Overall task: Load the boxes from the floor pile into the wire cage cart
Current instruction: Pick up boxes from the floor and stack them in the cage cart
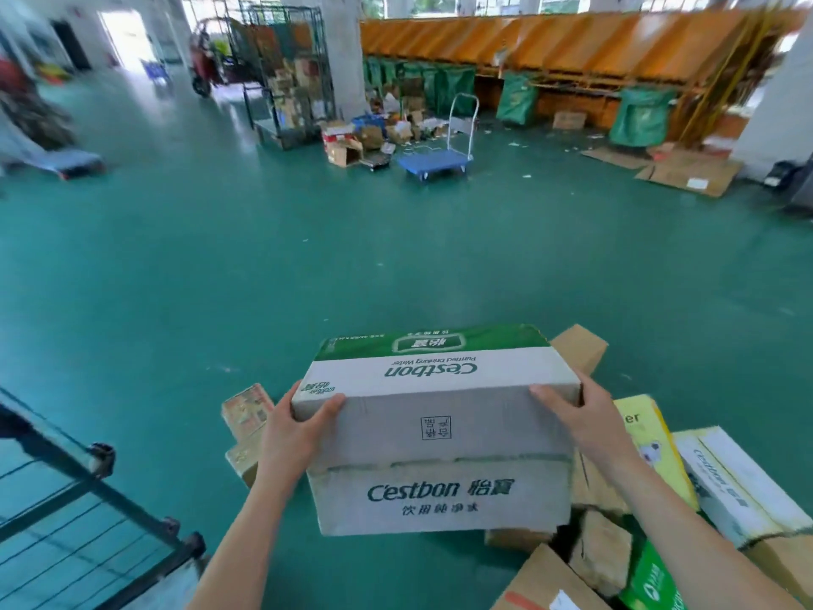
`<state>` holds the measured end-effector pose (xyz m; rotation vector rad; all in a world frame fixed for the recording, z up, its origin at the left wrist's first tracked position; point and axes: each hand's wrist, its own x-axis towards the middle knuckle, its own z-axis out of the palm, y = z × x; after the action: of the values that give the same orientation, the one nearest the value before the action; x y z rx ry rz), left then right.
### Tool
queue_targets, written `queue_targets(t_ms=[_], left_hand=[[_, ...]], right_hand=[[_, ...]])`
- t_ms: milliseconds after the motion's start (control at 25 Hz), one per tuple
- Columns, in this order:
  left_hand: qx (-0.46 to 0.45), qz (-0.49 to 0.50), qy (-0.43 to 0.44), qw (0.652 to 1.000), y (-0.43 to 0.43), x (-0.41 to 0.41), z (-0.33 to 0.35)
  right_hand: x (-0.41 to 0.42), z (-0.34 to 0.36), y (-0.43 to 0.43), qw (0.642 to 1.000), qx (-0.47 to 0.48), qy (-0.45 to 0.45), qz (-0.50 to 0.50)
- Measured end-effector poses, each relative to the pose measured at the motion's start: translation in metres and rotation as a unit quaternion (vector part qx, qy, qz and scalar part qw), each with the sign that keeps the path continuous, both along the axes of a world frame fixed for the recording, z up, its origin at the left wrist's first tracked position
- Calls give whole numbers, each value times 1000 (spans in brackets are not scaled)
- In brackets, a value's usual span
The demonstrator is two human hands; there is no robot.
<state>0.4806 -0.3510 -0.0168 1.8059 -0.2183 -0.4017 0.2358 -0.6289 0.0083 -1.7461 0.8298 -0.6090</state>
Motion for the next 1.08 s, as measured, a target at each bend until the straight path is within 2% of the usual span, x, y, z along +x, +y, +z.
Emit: queue_targets(t_ms=[120, 240, 440, 520, 600, 800, 920, 1080], left_hand=[[3, 53, -12, 999, 53, 17, 12], [-13, 98, -11, 995, 102, 26, 14], [78, 216, 10, 973, 192, 30, 3], [116, 271, 53, 954, 233, 29, -7], [116, 317, 109, 935, 270, 27, -14], [8, 419, 251, 873, 338, 11, -12], [5, 437, 300, 848, 361, -8, -3], [-22, 497, 319, 807, 380, -44, 1]], right_hand=[[47, 13, 32, 999, -13, -19, 46], [88, 22, 62, 996, -34, 2, 83], [172, 20, 114, 985, -24, 37, 169], [212, 5, 139, 973, -1, 57, 222], [249, -7, 168, 960, 8, 74, 271], [325, -27, 232, 919, 29, 101, 380], [363, -37, 265, 907, 42, 96, 408], [400, -54, 311, 863, 39, 95, 495]])
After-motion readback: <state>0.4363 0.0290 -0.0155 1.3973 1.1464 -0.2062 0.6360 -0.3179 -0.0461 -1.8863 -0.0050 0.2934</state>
